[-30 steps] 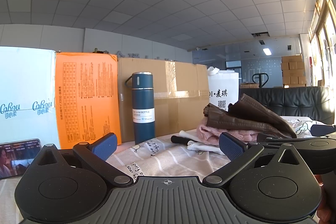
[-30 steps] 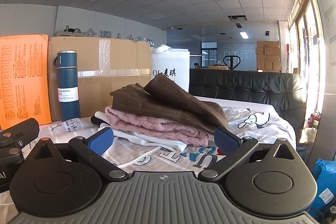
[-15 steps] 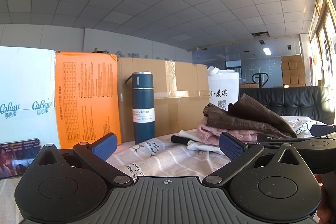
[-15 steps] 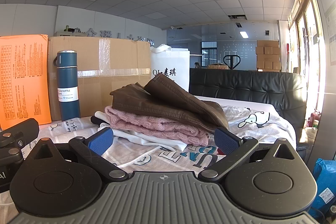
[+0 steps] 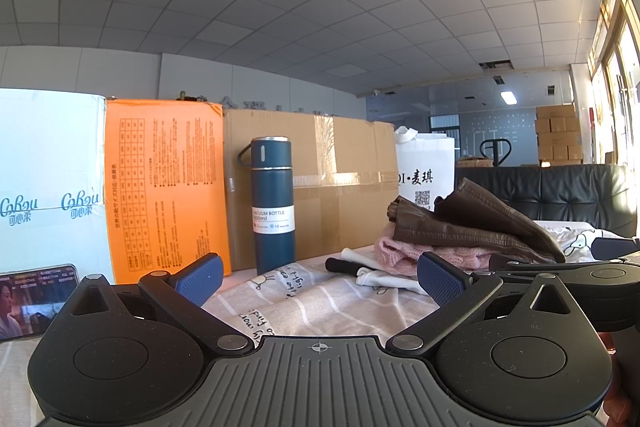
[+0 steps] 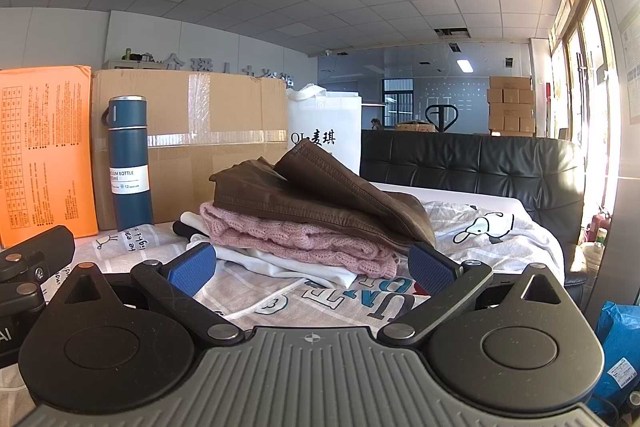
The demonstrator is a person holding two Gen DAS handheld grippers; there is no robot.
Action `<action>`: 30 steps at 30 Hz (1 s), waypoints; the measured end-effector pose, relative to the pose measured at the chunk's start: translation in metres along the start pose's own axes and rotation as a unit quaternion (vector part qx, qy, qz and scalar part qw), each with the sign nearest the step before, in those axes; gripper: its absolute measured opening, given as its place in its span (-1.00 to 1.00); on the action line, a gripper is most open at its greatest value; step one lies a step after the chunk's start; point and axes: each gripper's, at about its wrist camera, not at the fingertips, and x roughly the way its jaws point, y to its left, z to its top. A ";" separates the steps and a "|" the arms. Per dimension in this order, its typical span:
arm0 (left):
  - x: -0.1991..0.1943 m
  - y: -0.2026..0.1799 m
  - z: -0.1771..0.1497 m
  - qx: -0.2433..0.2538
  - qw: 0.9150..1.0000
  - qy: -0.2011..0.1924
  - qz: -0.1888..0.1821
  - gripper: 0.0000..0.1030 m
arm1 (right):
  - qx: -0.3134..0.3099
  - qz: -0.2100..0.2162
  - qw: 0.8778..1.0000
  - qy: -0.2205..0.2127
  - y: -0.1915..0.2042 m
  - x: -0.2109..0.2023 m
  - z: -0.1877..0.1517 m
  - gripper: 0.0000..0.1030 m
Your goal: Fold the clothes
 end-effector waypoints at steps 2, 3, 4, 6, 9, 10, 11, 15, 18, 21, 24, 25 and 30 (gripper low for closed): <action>0.000 0.000 0.000 0.000 1.000 0.000 0.000 1.00 | 0.000 0.000 1.000 0.000 0.000 0.000 0.000 1.00; 0.000 0.000 0.000 0.000 1.000 0.000 0.000 1.00 | 0.000 0.000 1.000 0.000 0.000 0.000 0.000 1.00; -0.001 0.000 0.000 0.000 1.000 0.000 0.000 1.00 | 0.000 0.000 1.000 0.000 0.000 0.000 0.000 1.00; -0.001 0.000 0.000 0.000 1.000 0.000 0.001 1.00 | 0.000 0.000 1.000 0.000 0.000 0.000 0.000 1.00; -0.002 0.000 -0.001 0.000 1.000 0.000 0.001 1.00 | 0.000 0.000 1.000 0.000 0.000 0.000 0.000 1.00; -0.002 0.000 -0.001 0.000 1.000 -0.001 0.001 1.00 | 0.000 0.000 1.000 0.000 0.000 0.000 0.000 1.00; -0.001 -0.001 -0.001 0.001 1.000 -0.001 0.001 1.00 | 0.000 0.000 1.000 0.000 0.000 0.000 0.000 1.00; -0.001 -0.001 0.000 0.002 1.000 -0.001 0.004 1.00 | 0.000 0.000 1.000 0.000 0.000 0.000 0.000 1.00; -0.001 -0.001 0.000 0.001 1.000 0.000 0.009 1.00 | 0.000 0.000 1.000 0.000 0.000 0.000 0.000 1.00; -0.001 0.000 0.000 0.002 1.000 0.002 0.012 1.00 | 0.000 0.000 1.000 0.001 0.000 0.000 0.000 1.00; -0.001 -0.001 0.000 0.004 1.000 0.001 0.011 1.00 | -0.001 0.000 1.000 0.001 0.000 0.001 0.000 1.00; -0.001 -0.002 0.000 0.005 1.000 0.001 0.010 1.00 | -0.001 0.001 1.000 0.002 0.000 0.001 -0.001 1.00; -0.001 -0.002 0.000 0.008 1.000 0.001 0.007 1.00 | 0.000 0.001 1.000 0.003 0.000 0.001 0.000 1.00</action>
